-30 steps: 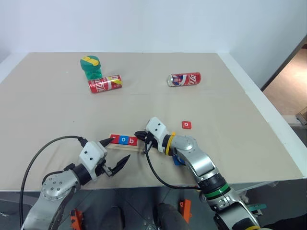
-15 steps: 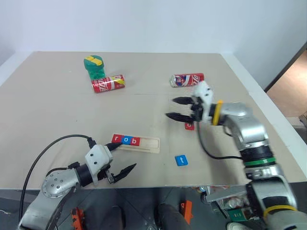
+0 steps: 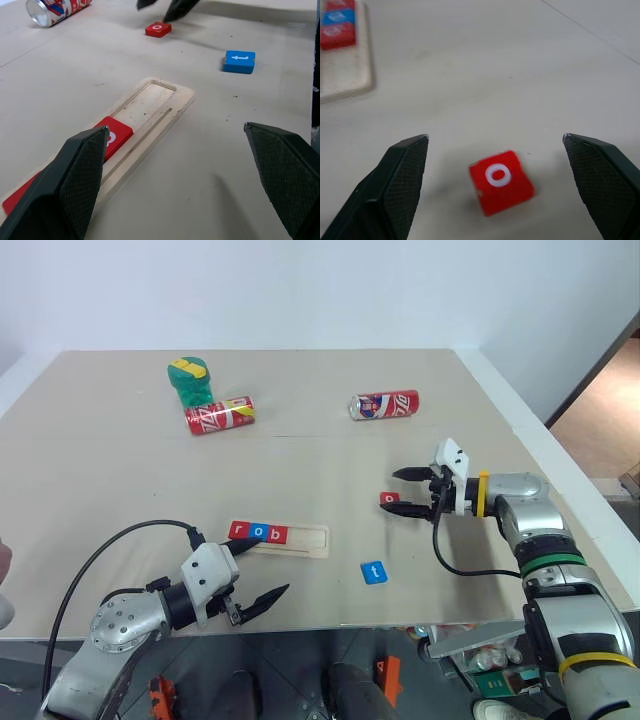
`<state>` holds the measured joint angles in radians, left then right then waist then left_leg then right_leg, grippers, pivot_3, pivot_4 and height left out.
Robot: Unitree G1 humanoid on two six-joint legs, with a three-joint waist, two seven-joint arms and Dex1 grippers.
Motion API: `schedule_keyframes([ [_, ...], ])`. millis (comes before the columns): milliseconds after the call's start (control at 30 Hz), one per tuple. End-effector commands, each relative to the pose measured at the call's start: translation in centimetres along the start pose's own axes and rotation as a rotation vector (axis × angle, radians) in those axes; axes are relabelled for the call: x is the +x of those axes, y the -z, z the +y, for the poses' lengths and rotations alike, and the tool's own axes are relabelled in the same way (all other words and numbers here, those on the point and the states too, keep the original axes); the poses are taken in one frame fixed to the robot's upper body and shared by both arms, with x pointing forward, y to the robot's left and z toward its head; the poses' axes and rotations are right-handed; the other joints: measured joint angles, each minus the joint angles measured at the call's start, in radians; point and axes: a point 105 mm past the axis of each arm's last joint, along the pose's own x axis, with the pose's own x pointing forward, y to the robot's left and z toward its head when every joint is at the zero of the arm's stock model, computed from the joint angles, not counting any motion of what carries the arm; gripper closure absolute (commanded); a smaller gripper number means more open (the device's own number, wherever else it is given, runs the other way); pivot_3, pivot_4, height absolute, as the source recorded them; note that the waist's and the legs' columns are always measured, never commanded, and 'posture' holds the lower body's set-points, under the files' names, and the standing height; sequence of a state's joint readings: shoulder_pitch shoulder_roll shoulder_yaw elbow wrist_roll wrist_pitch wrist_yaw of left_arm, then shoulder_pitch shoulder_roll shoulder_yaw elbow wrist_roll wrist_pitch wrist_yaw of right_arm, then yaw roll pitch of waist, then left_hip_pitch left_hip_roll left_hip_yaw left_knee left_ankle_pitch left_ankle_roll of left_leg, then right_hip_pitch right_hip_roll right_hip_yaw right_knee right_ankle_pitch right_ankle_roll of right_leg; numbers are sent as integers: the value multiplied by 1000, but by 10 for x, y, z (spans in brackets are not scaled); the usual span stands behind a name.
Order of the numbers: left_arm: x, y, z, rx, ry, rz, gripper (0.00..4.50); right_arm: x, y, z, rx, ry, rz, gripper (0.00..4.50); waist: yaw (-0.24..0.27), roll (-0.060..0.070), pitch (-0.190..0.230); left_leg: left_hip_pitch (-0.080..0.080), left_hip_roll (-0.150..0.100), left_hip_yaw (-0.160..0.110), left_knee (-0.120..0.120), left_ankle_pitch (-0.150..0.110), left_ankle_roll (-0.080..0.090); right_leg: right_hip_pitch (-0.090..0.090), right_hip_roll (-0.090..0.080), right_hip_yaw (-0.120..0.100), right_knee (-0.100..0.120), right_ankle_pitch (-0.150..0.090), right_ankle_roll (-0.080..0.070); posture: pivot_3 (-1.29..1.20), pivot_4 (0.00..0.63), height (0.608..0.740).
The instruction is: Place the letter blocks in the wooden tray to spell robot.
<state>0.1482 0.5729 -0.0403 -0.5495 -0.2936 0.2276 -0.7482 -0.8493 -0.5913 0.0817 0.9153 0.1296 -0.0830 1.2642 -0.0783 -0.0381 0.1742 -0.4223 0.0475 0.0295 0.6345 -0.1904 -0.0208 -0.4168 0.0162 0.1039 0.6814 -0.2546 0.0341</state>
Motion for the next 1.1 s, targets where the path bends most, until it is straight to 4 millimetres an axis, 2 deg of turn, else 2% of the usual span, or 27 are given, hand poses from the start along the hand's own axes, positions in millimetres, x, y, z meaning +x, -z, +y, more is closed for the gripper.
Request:
schedule_keyframes([
  [33, -1, -11, 0, 32, -15, -23, 0, 3, 0, -2, -17, 12, 1, 52, 0, 0, 0, 0, 0, 0, 0, 0, 0, 0, 0, 0, 0, 0, 0, 0, 150, 740],
  [100, -1, -11, 0, 29, -22, -22, 0, 4, 7, -1, -9, 15, 13, 52, 0, 0, 0, 0, -1, 1, 0, 0, 0, 0, -1, 1, 0, 1, 0, 0, 150, 740],
  [233, -1, -11, 1, 28, -24, -19, 0, 5, 18, -2, 20, 51, 34, 1248, 0, 0, 0, 0, -2, 0, 0, 0, 0, 1, -2, 0, 0, 2, -1, 0, 150, 740],
  [367, -3, -10, 4, 22, -35, -13, 0, 4, 20, 0, 44, 50, 38, 1301, 0, 0, 0, 3, -2, -1, 0, 0, 0, 4, -2, 0, 0, 1, -1, 0, 150, 740],
  [500, -4, -8, 2, 17, -30, -1, 0, 6, 27, 19, 43, 15, 45, 1301, 1, 0, 0, 9, -1, -1, 0, 0, 0, 10, -2, 0, 0, -4, 0, 0, 150, 740],
  [567, -3, -7, 2, 14, -28, 2, 0, 7, 28, 28, 50, 13, 45, 1727, 2, 0, 0, 10, -1, -1, 0, 0, 0, 10, -2, 0, 0, -4, 1, 0, 150, 740],
  [600, -3, -7, 3, 13, -28, 3, 0, 8, 28, 33, 53, 11, 45, 1788, 2, 0, 0, 10, -1, -1, 0, 0, 0, 10, -2, 0, 0, -4, 2, 0, 150, 740],
  [633, -3, -7, 3, 12, -27, 4, 0, 9, 29, 37, 57, 9, 48, 2412, 2, 0, 0, 10, -1, -1, -1, 0, 0, 10, -1, 0, 0, -3, 2, 0, 150, 740],
  [700, -3, -6, 3, 12, -25, 7, 0, 10, 30, 44, 66, 11, 60, 2728, 2, 0, -1, 11, -1, -1, -1, 0, 0, 11, -1, 0, 0, -4, 2, 0, 150, 740],
  [733, -2, -6, 4, 13, -25, 8, 0, 10, 31, 46, 71, 17, 67, 3246, 3, 0, -1, 12, -1, -1, -1, 0, 0, 11, -1, 0, 0, -4, 1, 0, 150, 740],
  [967, -1, -3, 9, 24, -27, 18, 0, 17, 26, 53, 96, 85, 94, 3254, 0, -1, -1, 14, 0, 0, -2, 0, 0, 11, 0, 0, 0, -5, -3, 0, 150, 740],
  [1033, -2, -4, 11, 12, -47, 11, 0, 19, 10, 48, 73, 103, 45, 3254, -1, -1, -1, 14, 1, 0, -2, 0, 0, 11, 0, 1, 0, -5, -4, 0, 150, 740],
  [1100, -3, -4, 14, -7, -84, 1, 0, 24, -15, 48, 54, 71, -24, 3254, -4, -1, -1, 15, 1, 0, -2, 0, 0, 11, 0, 1, 0, -4, -4, 0, 150, 740],
])
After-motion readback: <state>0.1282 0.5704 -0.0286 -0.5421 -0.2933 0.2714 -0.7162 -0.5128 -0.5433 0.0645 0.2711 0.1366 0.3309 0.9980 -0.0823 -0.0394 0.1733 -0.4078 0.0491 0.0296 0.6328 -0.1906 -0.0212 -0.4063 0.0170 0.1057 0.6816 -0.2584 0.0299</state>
